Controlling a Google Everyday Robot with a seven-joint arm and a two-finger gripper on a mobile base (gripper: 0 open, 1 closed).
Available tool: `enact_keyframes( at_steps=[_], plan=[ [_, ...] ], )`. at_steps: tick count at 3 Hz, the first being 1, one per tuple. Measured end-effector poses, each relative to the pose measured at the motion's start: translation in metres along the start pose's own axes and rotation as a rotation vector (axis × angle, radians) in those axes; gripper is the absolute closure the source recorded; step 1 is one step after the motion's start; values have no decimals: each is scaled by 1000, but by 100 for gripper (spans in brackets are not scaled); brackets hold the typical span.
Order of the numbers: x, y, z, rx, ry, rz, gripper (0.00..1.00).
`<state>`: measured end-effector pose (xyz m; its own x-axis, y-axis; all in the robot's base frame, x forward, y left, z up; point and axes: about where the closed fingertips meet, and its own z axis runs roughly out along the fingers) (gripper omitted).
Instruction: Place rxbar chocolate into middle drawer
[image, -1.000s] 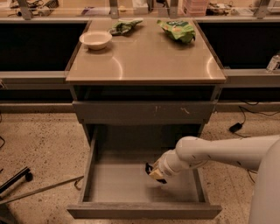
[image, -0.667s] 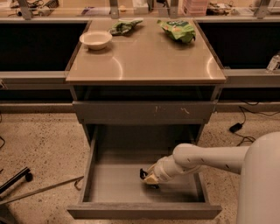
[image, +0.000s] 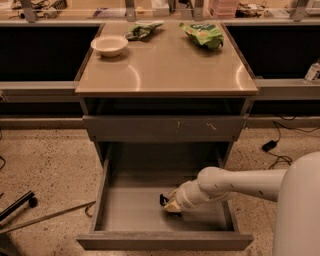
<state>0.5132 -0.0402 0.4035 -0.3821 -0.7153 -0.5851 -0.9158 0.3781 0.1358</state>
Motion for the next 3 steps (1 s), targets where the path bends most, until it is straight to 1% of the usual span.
enact_keyframes(
  at_steps=[3],
  plan=[
    [0, 0, 0, 0, 0, 0, 11]
  ],
)
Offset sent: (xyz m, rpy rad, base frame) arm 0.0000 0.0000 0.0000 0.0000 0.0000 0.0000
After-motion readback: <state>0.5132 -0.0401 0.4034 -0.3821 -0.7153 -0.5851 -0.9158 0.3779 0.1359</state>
